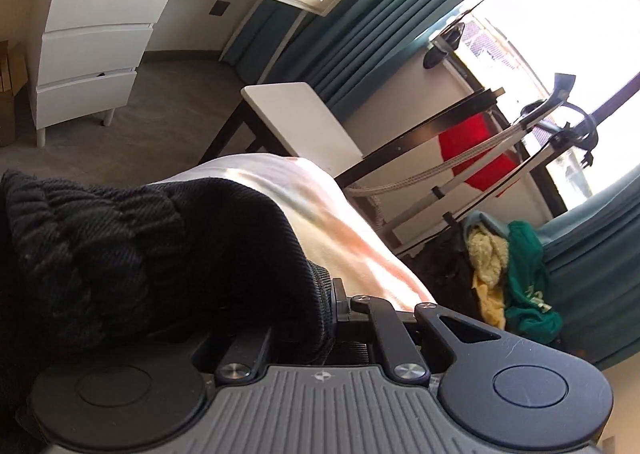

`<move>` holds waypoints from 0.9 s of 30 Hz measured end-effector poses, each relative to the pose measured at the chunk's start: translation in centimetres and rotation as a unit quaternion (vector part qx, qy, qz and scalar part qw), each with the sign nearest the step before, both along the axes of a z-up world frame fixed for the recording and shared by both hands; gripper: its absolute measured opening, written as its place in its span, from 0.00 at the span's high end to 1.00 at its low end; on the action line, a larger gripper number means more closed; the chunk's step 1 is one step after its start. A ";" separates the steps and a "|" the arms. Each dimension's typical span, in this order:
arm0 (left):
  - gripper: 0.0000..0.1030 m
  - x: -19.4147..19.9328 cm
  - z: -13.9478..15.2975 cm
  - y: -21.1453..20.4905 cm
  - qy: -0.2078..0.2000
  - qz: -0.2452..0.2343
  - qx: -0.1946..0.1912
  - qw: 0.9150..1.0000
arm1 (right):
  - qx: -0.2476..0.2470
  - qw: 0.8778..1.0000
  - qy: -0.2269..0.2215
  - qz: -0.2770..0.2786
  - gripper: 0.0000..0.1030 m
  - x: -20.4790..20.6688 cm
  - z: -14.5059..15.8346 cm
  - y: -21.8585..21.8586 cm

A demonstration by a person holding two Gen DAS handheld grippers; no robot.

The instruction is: Fold clothes

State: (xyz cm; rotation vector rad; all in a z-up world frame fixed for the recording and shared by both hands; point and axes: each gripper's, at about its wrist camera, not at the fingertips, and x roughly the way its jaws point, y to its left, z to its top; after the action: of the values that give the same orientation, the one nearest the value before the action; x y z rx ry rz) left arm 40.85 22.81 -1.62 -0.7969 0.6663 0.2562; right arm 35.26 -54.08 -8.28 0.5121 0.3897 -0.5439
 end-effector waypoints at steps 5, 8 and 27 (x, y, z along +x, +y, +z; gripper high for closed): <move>0.77 -1.9 -0.6 -0.2 -0.046 -0.025 0.017 0.998 | 0.050 0.995 -0.044 0.069 0.88 -1.6 -1.2 -1.5; 0.55 -4.6 0.1 0.0 -0.069 -0.035 0.008 0.997 | 0.070 0.993 -0.072 0.062 0.67 -4.7 -0.9 -1.7; 0.23 -22.6 -7.8 0.7 -0.079 -0.018 -0.165 0.983 | 0.340 0.933 -0.077 0.093 0.27 -16.8 -10.0 -1.0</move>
State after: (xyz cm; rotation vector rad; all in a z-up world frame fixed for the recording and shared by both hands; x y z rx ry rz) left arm 18.28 23.54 -9.43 -1.1091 0.5797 0.0470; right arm 18.49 -55.12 -18.23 1.1662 0.4684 -0.1659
